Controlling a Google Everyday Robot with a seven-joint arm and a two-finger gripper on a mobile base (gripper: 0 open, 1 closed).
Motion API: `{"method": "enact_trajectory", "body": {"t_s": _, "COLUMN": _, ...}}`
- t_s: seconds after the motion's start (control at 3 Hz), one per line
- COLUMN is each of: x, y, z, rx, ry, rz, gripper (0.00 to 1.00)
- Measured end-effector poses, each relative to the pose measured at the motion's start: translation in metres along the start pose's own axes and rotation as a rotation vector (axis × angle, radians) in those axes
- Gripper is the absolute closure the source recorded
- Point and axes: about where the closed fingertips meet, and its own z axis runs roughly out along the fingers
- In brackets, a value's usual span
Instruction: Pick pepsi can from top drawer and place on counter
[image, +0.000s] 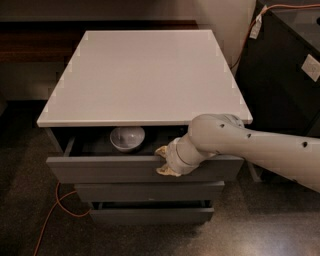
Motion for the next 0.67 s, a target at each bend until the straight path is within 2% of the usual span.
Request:
{"method": "enact_trajectory", "body": {"t_s": 0.33, "x": 0.0, "y": 0.0, "z": 0.0, "rx": 0.0, "ry": 0.0, "rz": 0.0, "gripper": 1.0}}
{"method": "enact_trajectory", "body": {"t_s": 0.67, "x": -0.0003, "y": 0.0003, "z": -0.0001, "rx": 0.0, "ry": -0.001, "rz": 0.0, "gripper": 0.82}}
